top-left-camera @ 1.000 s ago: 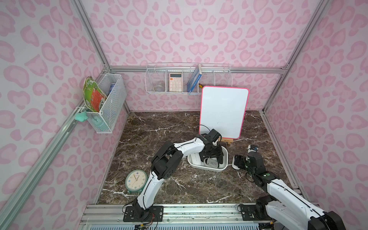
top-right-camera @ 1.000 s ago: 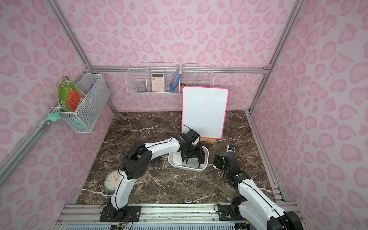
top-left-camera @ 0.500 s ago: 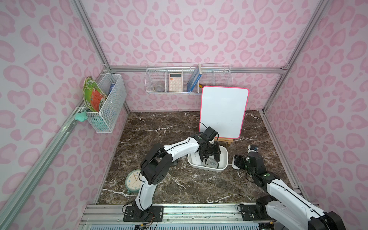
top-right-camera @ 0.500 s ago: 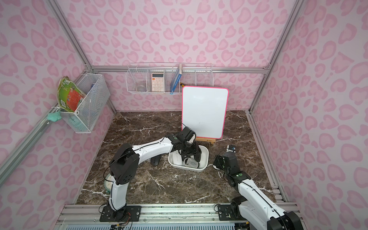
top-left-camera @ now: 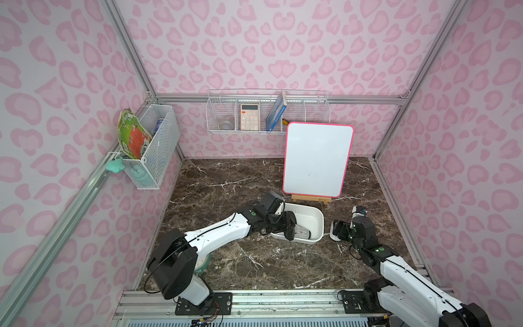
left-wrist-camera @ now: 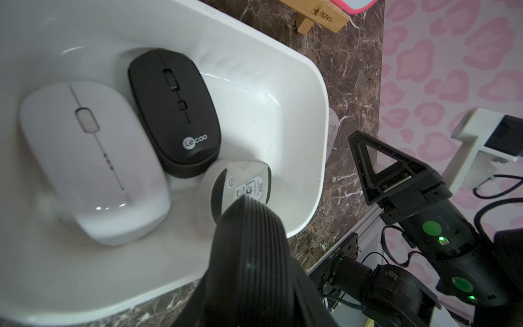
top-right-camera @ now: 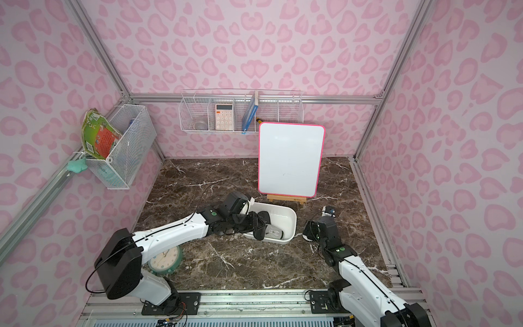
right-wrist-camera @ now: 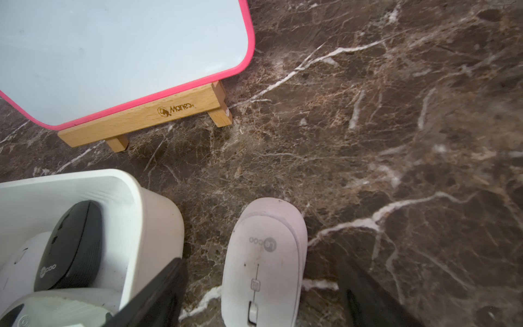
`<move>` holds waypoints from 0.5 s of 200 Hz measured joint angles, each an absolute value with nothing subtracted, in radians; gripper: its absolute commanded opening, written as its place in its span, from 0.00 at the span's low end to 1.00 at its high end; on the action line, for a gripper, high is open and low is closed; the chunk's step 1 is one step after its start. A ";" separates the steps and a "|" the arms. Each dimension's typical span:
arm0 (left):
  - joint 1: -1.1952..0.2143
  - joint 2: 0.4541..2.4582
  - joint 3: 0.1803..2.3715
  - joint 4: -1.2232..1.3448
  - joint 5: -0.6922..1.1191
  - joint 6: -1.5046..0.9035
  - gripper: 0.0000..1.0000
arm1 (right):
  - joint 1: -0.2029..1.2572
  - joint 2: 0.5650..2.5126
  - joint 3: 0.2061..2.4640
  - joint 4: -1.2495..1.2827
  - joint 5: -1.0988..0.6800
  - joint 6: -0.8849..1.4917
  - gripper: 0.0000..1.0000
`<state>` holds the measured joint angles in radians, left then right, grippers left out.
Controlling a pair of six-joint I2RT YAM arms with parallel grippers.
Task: Take out the mouse from the storage box
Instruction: Place the mouse at the center of the board.
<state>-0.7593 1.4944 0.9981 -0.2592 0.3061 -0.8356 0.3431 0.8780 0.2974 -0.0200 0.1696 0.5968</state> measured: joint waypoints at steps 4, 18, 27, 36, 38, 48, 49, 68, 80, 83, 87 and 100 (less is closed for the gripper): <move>-0.756 1.472 0.981 -0.260 0.304 -0.836 0.35 | 0.343 0.875 0.296 -0.020 0.169 0.596 0.86; -0.743 1.393 0.926 -0.263 0.298 -0.836 0.35 | 0.343 0.868 0.294 -0.020 0.168 0.595 0.86; -0.734 1.345 0.892 -0.271 0.294 -0.836 0.36 | 0.343 0.866 0.293 -0.020 0.168 0.595 0.86; -0.724 1.298 0.861 -0.290 0.289 -0.835 0.37 | 0.343 0.866 0.293 -0.020 0.168 0.595 0.86; -0.723 1.290 0.855 -0.292 0.286 -0.835 0.37 | 0.343 0.867 0.293 -0.020 0.168 0.595 0.86; -0.712 1.243 0.819 -0.313 0.271 -0.835 0.37 | 0.343 0.867 0.293 -0.021 0.168 0.595 0.86; -0.711 1.240 0.816 -0.313 0.270 -0.835 0.37 | 0.343 0.867 0.293 -0.020 0.168 0.595 0.86; -0.691 1.169 0.751 -0.351 0.257 -0.838 0.37 | 0.343 0.868 0.293 -0.020 0.167 0.595 0.86; -0.677 1.134 0.709 -0.364 0.250 -0.844 0.37 | 0.343 0.870 0.293 -0.020 0.168 0.595 0.86; -0.673 1.125 0.697 -0.364 0.250 -0.848 0.37 | 0.343 0.871 0.293 -0.020 0.168 0.595 0.86; -0.669 1.116 0.685 -0.368 0.250 -0.857 0.37 | 0.343 0.872 0.293 -0.020 0.167 0.595 0.86; -0.656 1.092 0.648 -0.379 0.249 -0.863 0.38 | 0.343 0.874 0.293 -0.021 0.167 0.595 0.86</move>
<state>-0.6556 1.0916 0.6479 -0.3794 0.2489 -0.8631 0.3431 0.8742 0.2932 -0.0208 0.1673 0.5945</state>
